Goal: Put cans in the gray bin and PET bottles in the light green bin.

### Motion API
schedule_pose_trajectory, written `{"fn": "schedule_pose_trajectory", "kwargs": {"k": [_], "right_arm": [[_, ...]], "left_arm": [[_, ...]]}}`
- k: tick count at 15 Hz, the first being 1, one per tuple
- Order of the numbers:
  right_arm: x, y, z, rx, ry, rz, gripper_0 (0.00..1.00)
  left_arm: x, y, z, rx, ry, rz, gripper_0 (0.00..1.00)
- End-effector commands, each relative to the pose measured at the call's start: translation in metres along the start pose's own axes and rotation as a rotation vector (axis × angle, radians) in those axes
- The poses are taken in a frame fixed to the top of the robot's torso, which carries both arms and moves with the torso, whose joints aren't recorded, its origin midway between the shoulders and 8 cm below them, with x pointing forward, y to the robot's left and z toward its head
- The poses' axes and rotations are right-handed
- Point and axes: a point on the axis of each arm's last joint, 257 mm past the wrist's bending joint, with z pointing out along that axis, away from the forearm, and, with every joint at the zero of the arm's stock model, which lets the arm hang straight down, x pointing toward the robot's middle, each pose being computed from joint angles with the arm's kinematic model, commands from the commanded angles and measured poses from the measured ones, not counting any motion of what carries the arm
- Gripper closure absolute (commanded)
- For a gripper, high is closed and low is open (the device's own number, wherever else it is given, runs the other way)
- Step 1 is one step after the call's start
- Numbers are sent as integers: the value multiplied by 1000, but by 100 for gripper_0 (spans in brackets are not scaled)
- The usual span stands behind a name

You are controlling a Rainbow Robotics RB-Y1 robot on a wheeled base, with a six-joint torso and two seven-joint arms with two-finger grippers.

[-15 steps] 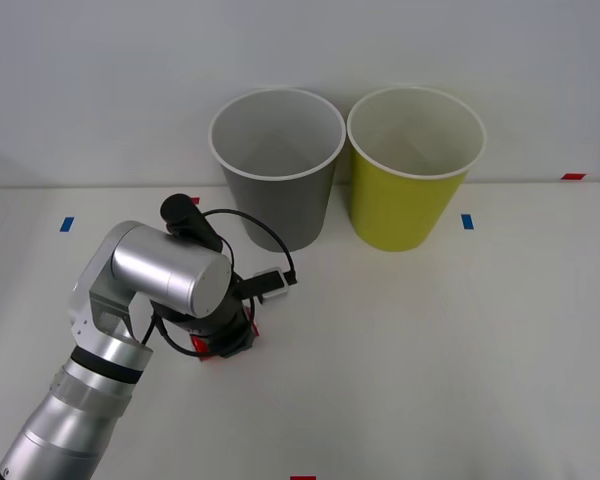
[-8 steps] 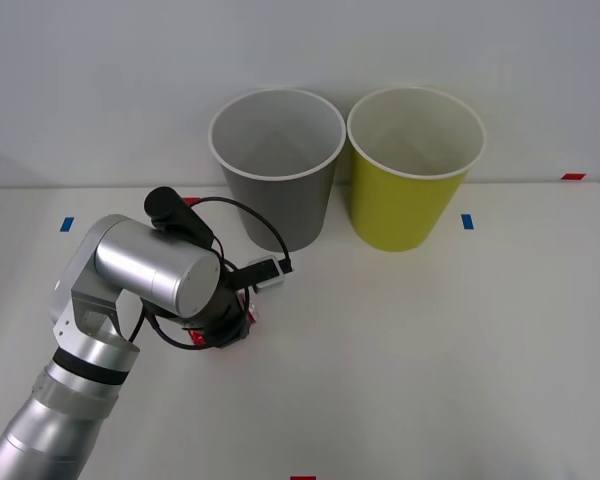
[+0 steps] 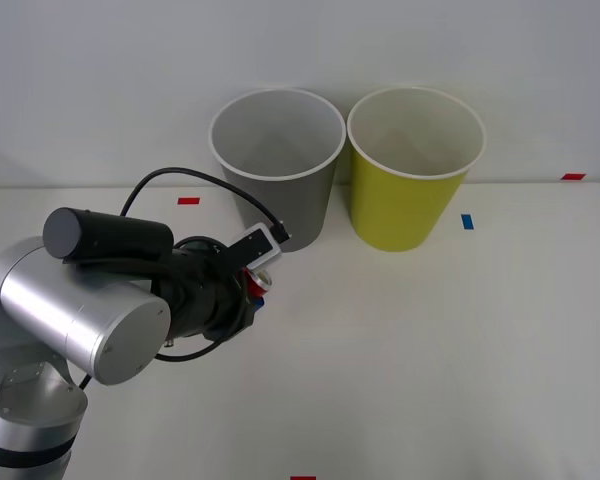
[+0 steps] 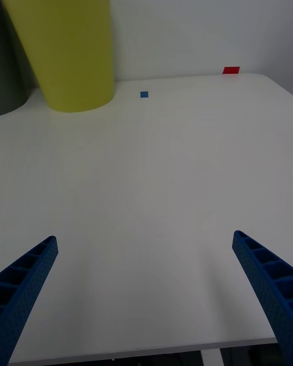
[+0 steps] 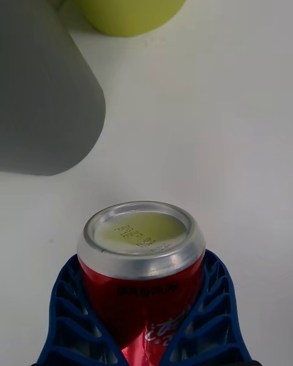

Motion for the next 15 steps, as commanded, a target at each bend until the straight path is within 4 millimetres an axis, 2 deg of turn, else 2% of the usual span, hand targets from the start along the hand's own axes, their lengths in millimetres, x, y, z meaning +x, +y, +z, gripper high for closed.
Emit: {"fn": "schedule_pose_trajectory", "kwargs": {"k": [1, 6, 10, 12, 15], "right_arm": [[0, 0, 0, 0, 0, 0, 0], [0, 0, 0, 0, 0, 0, 0], [0, 0, 0, 0, 0, 0, 0], [0, 0, 0, 0, 0, 0, 0], [0, 0, 0, 0, 0, 0, 0]], "left_arm": [[-27, -3, -29, -35, -154, -64, 100], [-67, 12, -68, 32, -403, -195, 100], [-88, 15, -104, 40, -490, -301, 100], [-94, 26, -114, 26, -514, -292, 100], [-114, 52, -133, -27, -565, -259, 100]]}}
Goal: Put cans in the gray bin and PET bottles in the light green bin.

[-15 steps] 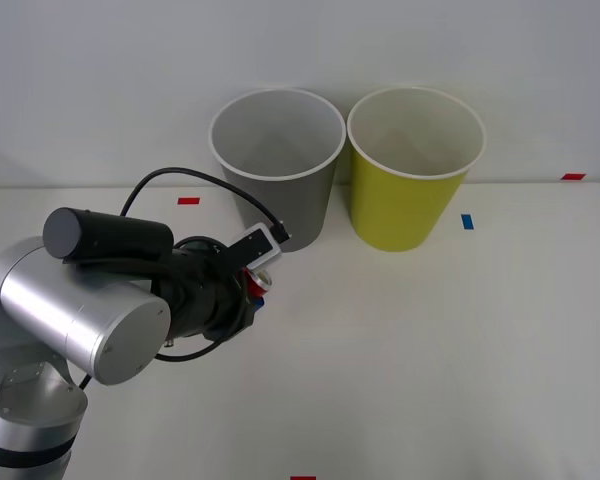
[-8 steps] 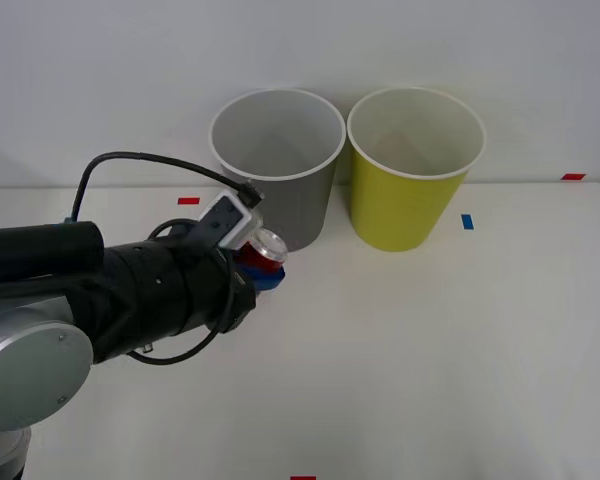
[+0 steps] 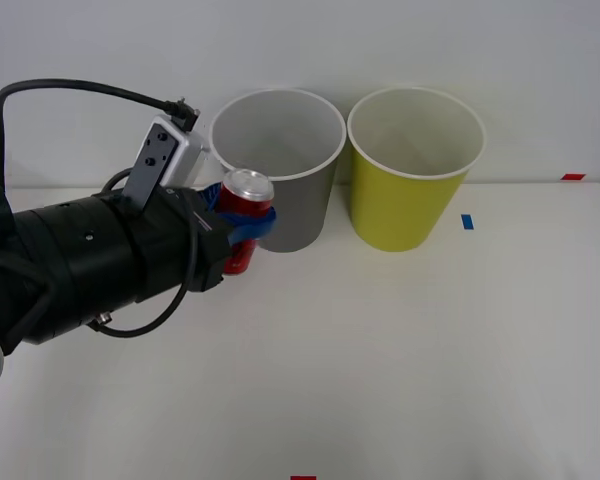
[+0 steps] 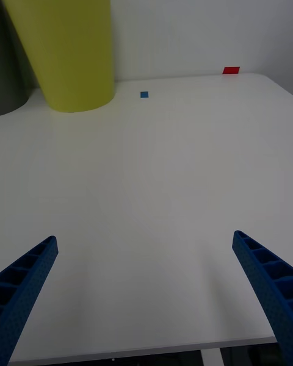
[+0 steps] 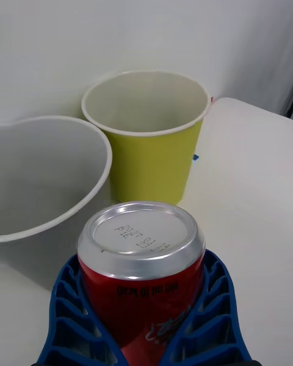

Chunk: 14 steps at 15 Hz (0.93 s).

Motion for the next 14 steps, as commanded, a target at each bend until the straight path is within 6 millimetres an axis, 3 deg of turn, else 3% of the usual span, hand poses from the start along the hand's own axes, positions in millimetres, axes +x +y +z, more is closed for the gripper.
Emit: {"fn": "schedule_pose_trajectory", "kwargs": {"k": [1, 7, 10, 14], "right_arm": [[0, 0, 0, 0, 0, 0, 0], [0, 0, 0, 0, 0, 0, 0], [0, 0, 0, 0, 0, 0, 0], [0, 0, 0, 0, 0, 0, 0]], "left_arm": [[-35, 23, -8, -49, -67, 29, 100], [-98, 60, -12, -90, -202, -23, 100], [-114, 84, -2, -114, -231, -69, 100], [-127, 109, 26, -138, -270, -130, 100]]}}
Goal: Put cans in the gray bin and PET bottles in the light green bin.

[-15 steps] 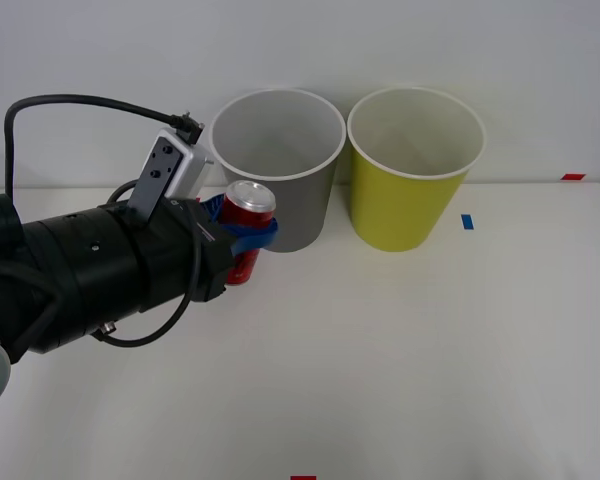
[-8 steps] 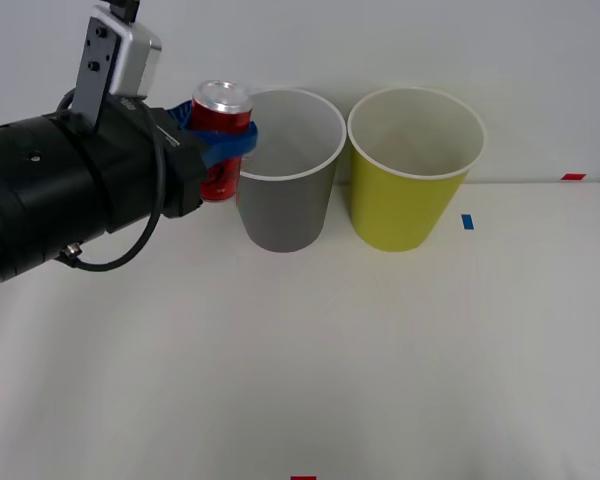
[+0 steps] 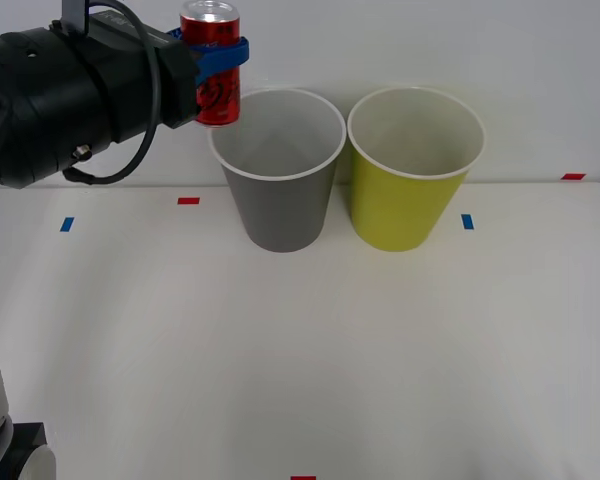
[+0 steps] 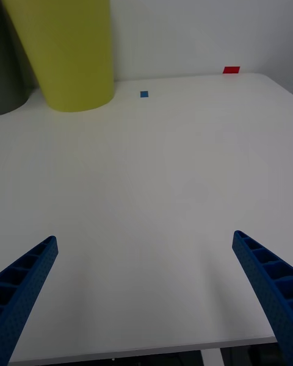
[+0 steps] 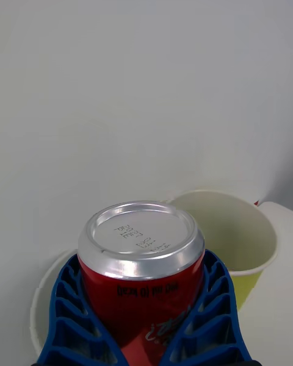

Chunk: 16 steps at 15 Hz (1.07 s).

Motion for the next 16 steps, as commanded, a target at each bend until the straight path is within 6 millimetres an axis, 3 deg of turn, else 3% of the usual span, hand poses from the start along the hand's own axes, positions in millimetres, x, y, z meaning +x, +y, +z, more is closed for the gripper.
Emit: {"fn": "schedule_pose_trajectory", "kwargs": {"k": [1, 9, 16], "right_arm": [[0, 0, 0, 0, 0, 0, 0], [0, 0, 0, 0, 0, 0, 0], [0, 0, 0, 0, 0, 0, 0]], "left_arm": [[-6, 12, 28, -34, -29, -19, 100], [13, 29, 95, -71, -124, -87, 100], [40, 31, 120, -108, -138, -57, 100]]}}
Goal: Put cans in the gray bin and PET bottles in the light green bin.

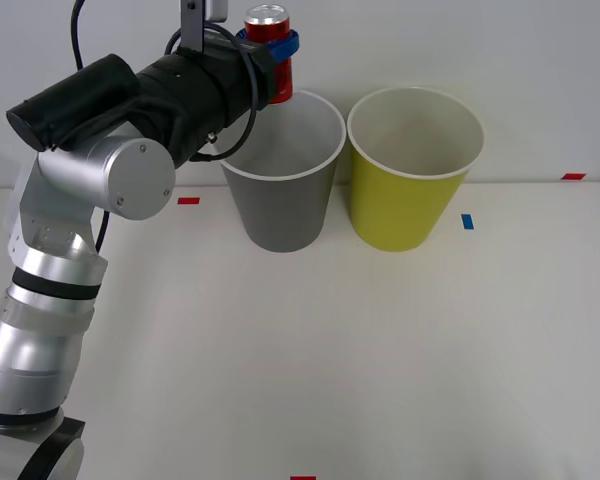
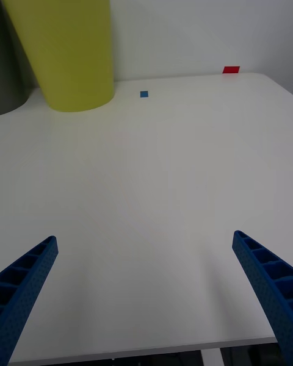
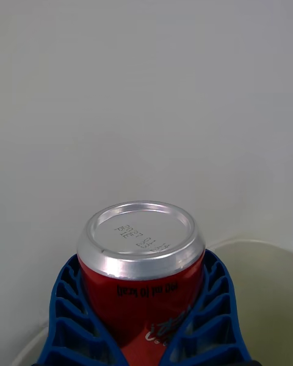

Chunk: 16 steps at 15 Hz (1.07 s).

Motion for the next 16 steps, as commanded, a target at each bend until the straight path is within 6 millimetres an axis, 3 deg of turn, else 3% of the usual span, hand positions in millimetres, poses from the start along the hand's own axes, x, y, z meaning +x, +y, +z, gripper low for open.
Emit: {"fn": "schedule_pose_trajectory", "kwargs": {"k": [1, 5, 6, 7, 8, 9, 16], "right_arm": [[0, 0, 0, 0, 0, 0, 0], [0, 0, 0, 0, 0, 0, 0], [0, 0, 0, 0, 0, 0, 0], [0, 0, 0, 0, 0, 0, 0], [0, 0, 0, 0, 0, 0, 0], [0, 0, 0, 0, 0, 0, 0], [0, 0, 0, 0, 0, 0, 0]], "left_arm": [[7, -6, 4, 8, 4, -8, 100], [8, -8, 5, 9, 5, -9, 100], [8, -8, 5, 6, 4, -10, 76], [8, -7, 5, 4, 5, -11, 42], [8, -8, 5, 5, 5, -12, 14], [6, -7, 5, 3, -4, -15, 0], [2, -11, 5, 13, -17, -48, 0]]}}
